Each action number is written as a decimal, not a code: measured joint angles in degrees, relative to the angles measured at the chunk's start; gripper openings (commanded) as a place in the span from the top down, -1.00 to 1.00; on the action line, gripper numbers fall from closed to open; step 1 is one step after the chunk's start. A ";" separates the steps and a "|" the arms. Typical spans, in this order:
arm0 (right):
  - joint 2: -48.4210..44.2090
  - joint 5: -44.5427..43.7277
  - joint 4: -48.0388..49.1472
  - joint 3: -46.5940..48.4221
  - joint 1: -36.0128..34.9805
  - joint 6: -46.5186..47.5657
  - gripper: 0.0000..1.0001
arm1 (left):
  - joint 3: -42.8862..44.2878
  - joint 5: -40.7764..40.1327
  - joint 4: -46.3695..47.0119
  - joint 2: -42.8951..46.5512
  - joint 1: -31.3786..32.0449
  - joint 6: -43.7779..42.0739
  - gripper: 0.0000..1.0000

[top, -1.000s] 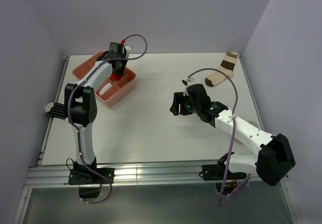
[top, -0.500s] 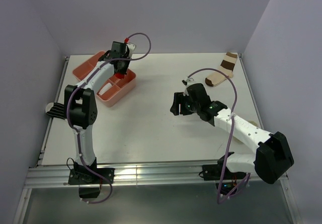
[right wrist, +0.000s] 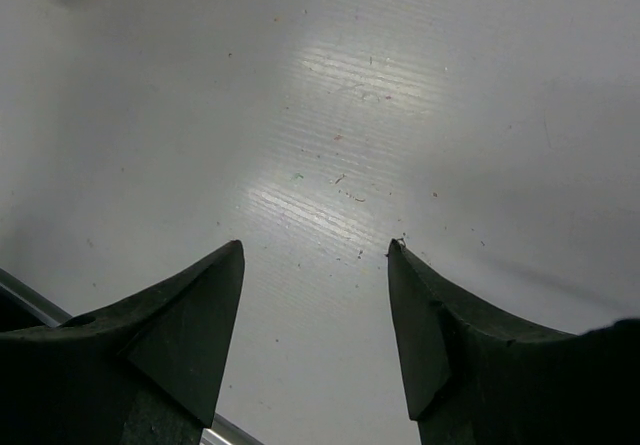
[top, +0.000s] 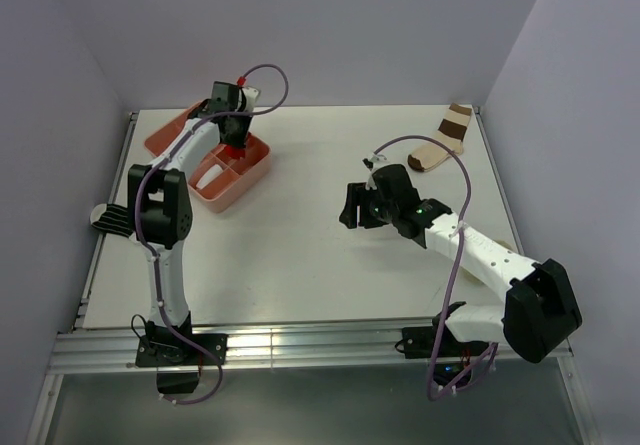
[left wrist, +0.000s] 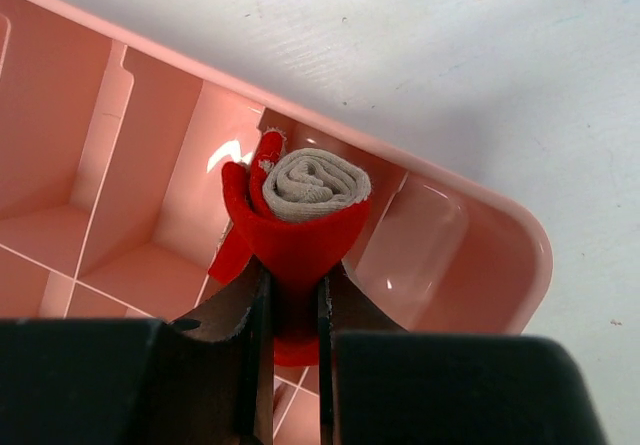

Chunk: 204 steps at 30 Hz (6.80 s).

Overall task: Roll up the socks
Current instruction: Place the sock in the storage box, then move the sock to the center of the board.

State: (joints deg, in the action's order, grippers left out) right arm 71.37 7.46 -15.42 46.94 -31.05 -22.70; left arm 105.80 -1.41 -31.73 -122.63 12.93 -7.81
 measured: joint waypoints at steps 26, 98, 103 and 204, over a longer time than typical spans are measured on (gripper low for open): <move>3.91 4.48 0.85 0.04 1.25 0.15 -0.21 | 1.14 -0.09 -0.39 -3.23 -2.86 -2.80 0.99; 0.33 6.25 1.66 0.00 1.36 -0.81 -0.18 | 3.10 2.08 -1.90 -4.22 -1.99 -0.81 0.18; 0.39 6.51 1.66 0.00 1.36 -0.83 -0.18 | 0.55 2.60 2.27 -0.22 -1.97 1.09 0.24; -46.69 0.79 -8.22 -16.11 1.46 -2.89 -0.58 | -56.41 -2.19 4.96 31.67 -5.20 63.49 0.18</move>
State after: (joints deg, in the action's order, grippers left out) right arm 24.69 8.25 -23.64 30.83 -29.58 -25.58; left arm 49.39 -3.60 -26.76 -90.96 7.73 55.68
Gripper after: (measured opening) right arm 0.790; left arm 0.409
